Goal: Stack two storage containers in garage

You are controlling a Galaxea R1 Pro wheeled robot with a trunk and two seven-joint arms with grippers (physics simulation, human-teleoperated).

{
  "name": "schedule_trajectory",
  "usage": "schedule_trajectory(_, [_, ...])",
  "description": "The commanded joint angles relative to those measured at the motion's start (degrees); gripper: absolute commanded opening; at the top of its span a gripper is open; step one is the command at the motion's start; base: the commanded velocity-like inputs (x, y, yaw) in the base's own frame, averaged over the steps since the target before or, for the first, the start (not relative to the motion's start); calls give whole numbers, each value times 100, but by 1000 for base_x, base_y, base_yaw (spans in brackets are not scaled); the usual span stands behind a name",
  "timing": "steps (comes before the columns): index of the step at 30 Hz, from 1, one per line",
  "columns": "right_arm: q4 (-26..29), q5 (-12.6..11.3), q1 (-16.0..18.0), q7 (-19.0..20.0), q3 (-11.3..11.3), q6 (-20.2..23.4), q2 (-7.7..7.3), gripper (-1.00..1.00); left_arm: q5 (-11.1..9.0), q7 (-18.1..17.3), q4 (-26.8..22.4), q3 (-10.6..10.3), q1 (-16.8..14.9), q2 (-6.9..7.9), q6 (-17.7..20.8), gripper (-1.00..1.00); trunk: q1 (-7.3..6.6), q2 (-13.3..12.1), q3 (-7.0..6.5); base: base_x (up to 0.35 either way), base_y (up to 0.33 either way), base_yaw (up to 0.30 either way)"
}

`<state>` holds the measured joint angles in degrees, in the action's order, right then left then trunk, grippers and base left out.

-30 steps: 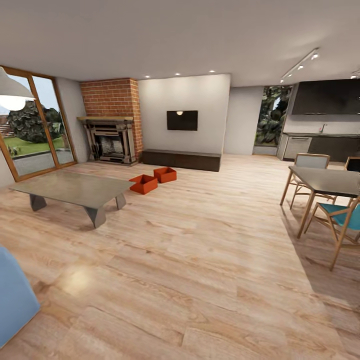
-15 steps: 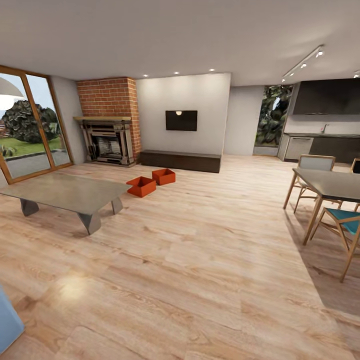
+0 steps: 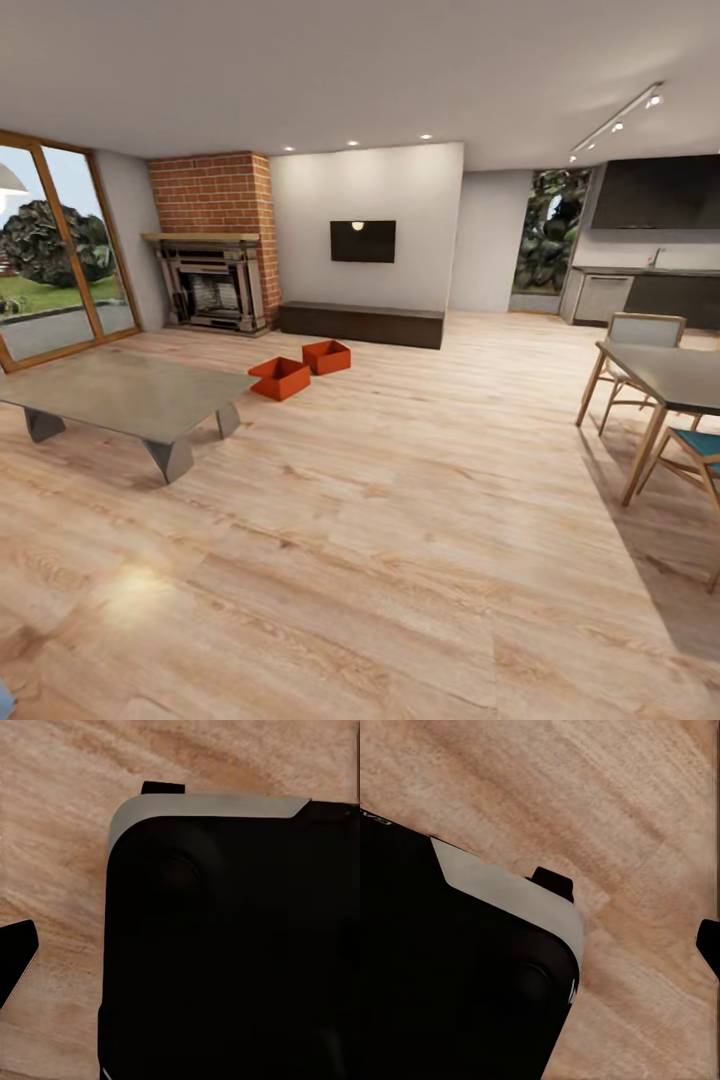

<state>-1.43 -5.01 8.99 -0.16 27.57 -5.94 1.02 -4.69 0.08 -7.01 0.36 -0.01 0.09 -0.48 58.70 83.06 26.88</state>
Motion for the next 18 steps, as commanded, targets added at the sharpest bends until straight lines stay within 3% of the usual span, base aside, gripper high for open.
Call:
schedule_trajectory(1, [-15, -53, 6, -2, 47, -30, 3, 100, -49, 1, -3, 0, 0, 0, -5, 100, 3, 2, 5, 322, 0, 0])
schedule_trajectory(18, [-15, -53, 6, -2, 47, -31, 3, 100, -49, 1, -3, 0, 1, 9, -5, 100, 3, 2, 5, 322, 0, 0])
